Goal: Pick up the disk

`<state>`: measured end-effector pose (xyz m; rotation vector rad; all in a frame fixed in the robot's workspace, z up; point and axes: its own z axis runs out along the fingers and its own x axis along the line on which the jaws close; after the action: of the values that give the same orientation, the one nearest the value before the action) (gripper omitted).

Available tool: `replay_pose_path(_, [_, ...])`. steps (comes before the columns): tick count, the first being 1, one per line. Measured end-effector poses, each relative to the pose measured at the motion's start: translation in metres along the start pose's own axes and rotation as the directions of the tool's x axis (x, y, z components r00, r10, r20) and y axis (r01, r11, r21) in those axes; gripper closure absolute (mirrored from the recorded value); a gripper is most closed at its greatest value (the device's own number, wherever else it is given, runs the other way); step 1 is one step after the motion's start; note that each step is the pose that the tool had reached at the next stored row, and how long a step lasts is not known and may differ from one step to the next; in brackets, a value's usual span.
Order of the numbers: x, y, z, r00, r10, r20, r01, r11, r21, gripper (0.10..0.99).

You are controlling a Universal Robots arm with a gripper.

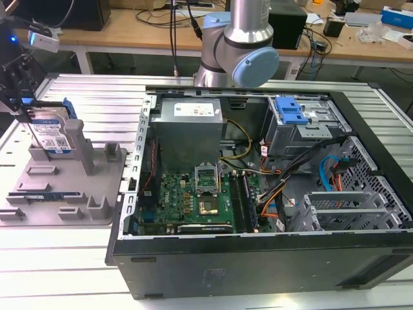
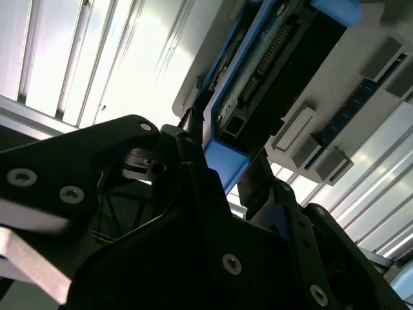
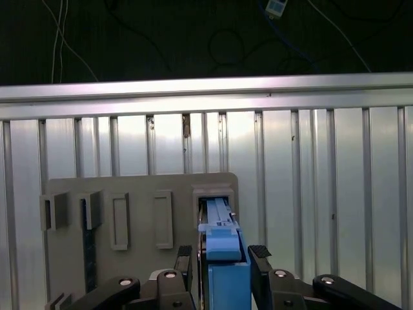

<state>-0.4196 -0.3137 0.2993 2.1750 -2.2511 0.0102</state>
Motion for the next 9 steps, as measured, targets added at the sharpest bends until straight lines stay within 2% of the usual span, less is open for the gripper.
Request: replay_pose_path(9, [0.0002, -0.0004, 0.0002, 1.0, 0.002, 0.0, -0.002, 1.0, 0.0, 0.616])
